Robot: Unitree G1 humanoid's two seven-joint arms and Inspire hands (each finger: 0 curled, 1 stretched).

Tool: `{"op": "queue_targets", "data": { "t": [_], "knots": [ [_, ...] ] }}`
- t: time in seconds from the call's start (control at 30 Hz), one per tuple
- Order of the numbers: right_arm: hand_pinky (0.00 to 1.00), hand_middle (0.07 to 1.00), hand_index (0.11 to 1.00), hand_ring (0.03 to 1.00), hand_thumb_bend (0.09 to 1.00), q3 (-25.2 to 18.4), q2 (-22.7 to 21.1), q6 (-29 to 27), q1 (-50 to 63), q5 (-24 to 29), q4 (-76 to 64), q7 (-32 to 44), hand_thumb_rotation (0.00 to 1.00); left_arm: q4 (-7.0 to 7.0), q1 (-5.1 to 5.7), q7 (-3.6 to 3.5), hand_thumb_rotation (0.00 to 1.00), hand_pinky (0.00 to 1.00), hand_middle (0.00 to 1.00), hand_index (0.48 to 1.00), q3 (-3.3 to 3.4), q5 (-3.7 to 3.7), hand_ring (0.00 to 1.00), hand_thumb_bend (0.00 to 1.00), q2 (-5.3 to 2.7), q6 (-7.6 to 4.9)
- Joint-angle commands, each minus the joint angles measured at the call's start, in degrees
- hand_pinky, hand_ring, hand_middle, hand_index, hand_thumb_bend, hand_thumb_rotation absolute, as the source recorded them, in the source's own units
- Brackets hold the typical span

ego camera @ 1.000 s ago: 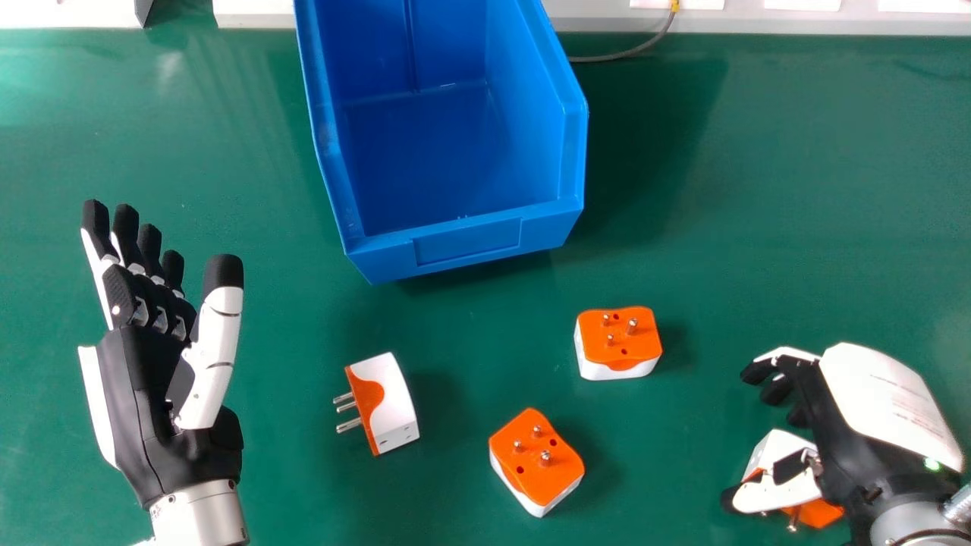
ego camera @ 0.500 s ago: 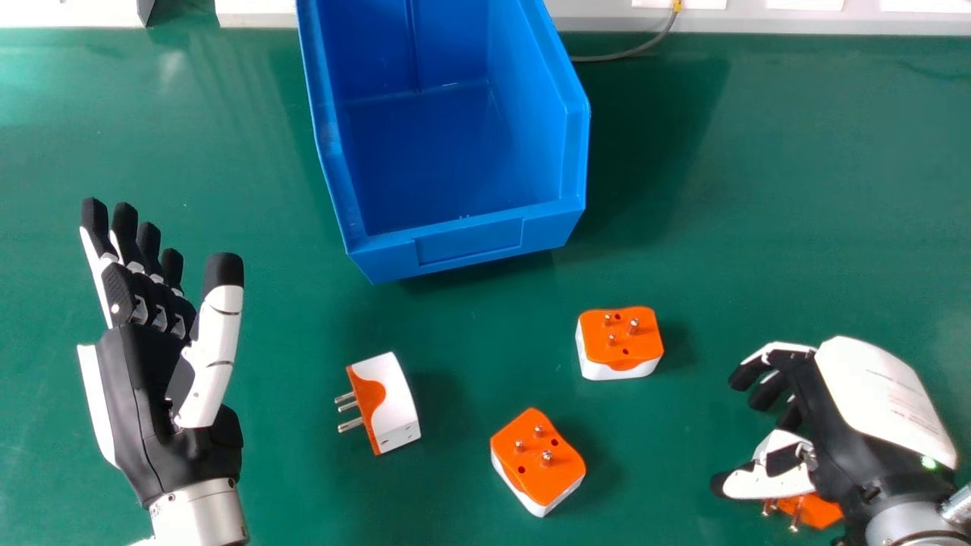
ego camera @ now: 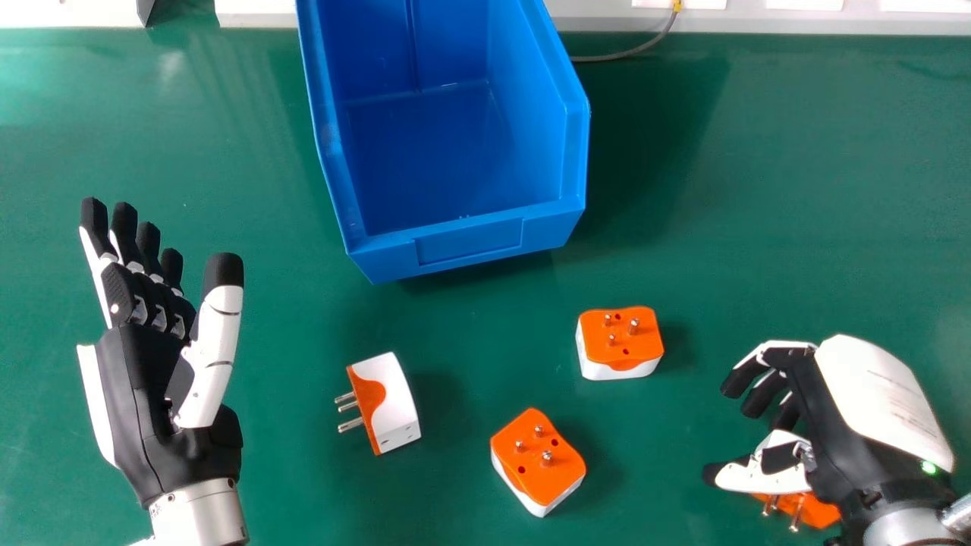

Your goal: Pick all objects and put in blue box

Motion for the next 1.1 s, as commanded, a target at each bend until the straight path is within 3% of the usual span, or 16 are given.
{"op": "queue_targets", "data": {
  "t": [0.0,0.23,0.83,1.07],
  "knots": [
    [0.33,0.521,0.540,0.441,0.554,-0.7,-0.5,-0.8,-0.2,0.4,-0.2,-1.1,0.01,-1.14,0.37,-0.15,0.38,1.00,1.00,1.000,0.14,0.10,1.00,0.64,-1.69,-0.38],
    [0.33,0.516,0.531,0.431,0.546,-1.1,-0.4,-2.5,-0.1,1.5,0.6,-3.1,0.01,-0.71,0.20,-0.46,0.38,1.00,1.00,1.000,0.21,-0.42,1.00,0.65,-1.83,-0.75],
    [0.33,0.507,0.512,0.419,0.522,-3.5,0.1,-13.8,0.7,5.3,2.5,-13.3,0.00,-0.51,0.19,-0.01,0.38,1.00,1.00,1.000,0.19,0.34,1.00,0.65,-1.87,-0.88],
    [0.33,0.505,0.506,0.422,0.518,-4.2,0.3,-17.5,1.0,4.6,2.5,-17.8,0.00,-0.69,0.27,-0.33,0.38,1.00,1.00,1.000,0.15,-0.22,1.00,0.65,-1.89,-0.80]
  ]
}}
